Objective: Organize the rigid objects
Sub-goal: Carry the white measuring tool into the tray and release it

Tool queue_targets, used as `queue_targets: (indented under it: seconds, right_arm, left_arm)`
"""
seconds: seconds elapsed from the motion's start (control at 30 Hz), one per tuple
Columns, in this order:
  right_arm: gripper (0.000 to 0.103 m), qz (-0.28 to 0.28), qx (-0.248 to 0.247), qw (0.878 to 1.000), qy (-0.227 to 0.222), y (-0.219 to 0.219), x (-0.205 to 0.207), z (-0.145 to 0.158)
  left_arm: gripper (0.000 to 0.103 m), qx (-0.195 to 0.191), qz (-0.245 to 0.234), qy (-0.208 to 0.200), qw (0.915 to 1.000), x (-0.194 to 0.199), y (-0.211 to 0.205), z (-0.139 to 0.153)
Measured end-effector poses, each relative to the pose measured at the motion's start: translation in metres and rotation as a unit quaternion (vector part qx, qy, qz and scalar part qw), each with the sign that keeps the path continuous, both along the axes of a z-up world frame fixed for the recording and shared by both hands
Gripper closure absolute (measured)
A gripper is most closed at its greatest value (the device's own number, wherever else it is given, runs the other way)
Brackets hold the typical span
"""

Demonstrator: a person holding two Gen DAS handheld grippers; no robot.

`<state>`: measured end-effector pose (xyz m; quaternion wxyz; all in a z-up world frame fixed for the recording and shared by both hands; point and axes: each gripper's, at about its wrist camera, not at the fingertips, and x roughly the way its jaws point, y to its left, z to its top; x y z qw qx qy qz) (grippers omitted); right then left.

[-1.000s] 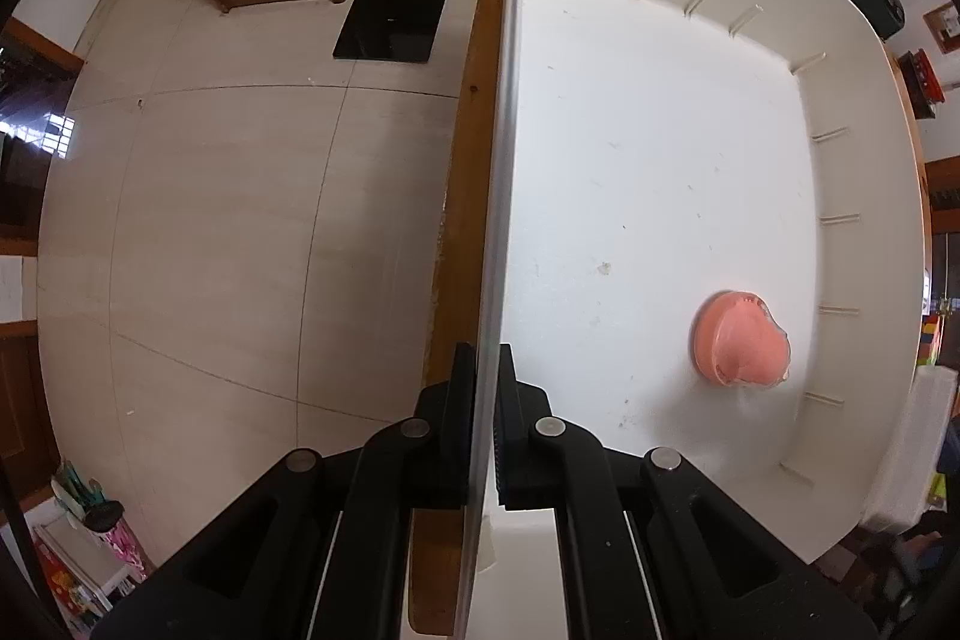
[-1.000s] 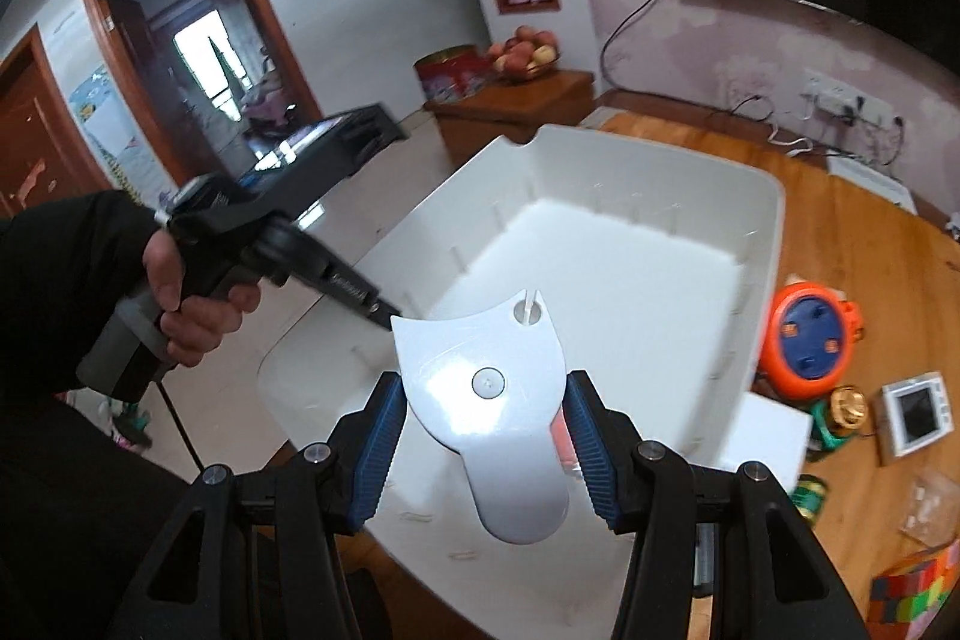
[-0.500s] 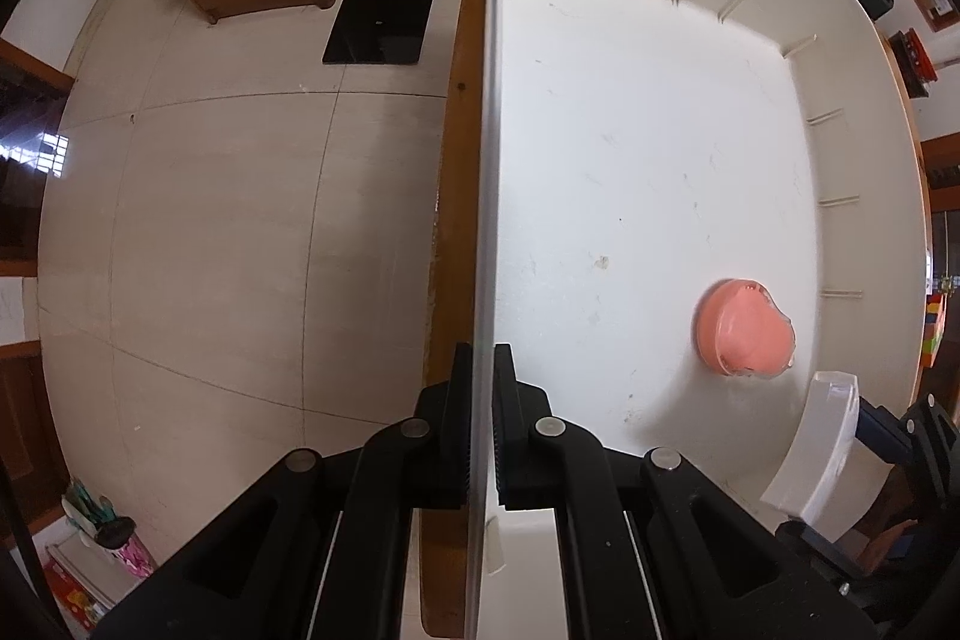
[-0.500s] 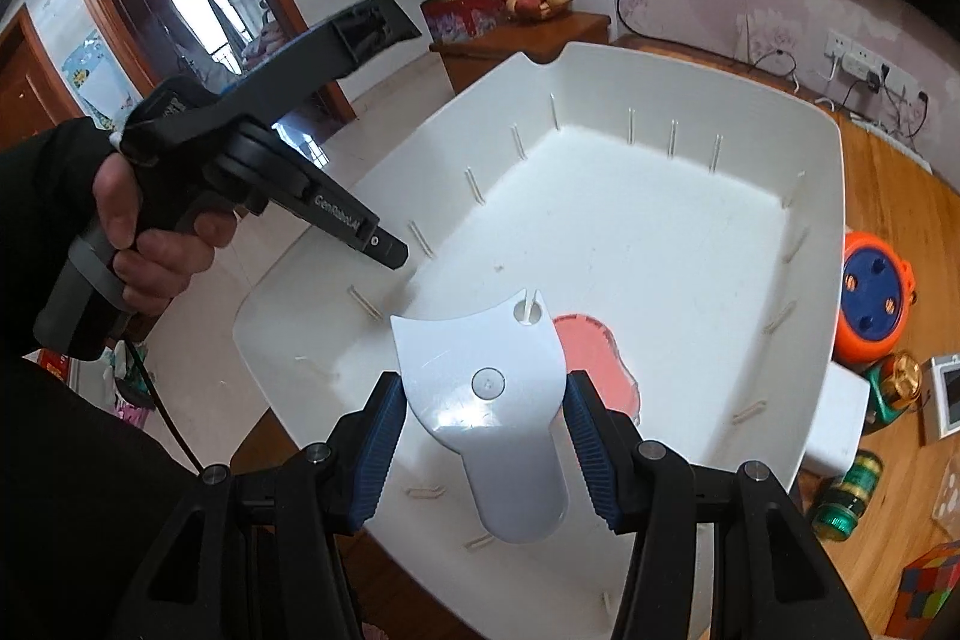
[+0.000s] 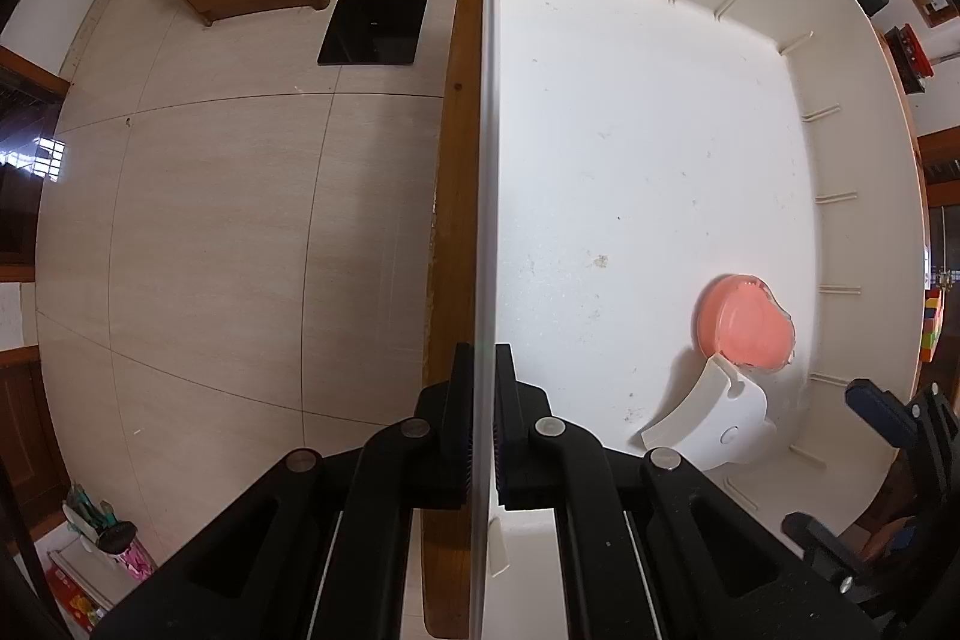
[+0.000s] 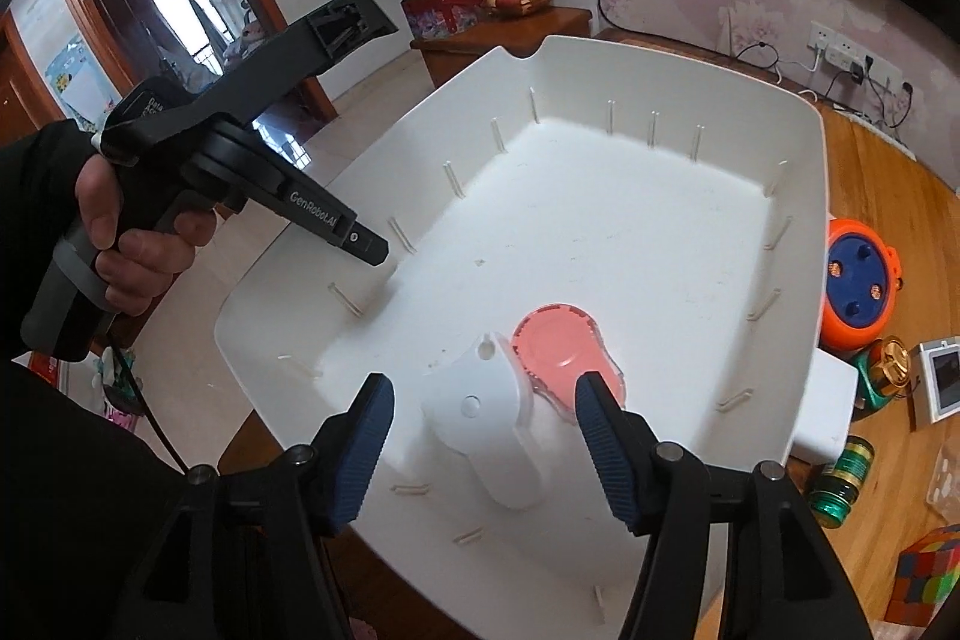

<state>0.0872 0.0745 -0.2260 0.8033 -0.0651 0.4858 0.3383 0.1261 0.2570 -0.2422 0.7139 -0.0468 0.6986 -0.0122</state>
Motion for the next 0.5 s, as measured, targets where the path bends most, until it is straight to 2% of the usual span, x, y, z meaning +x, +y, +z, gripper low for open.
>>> queue_targets:
  seconds: [0.2,0.5]
  right_arm:
    - [0.039,-0.02,0.0,1.0,-0.018,-0.015,-0.001,0.01]
    - [0.038,-0.076,0.015,0.996,-0.035,-0.054,-0.002,0.025]
  left_arm:
    - [0.099,-0.006,0.003,-0.001,1.0,0.0,0.004,-0.001]
    - [0.102,0.007,0.004,-0.006,0.9999,-0.002,0.004,0.0]
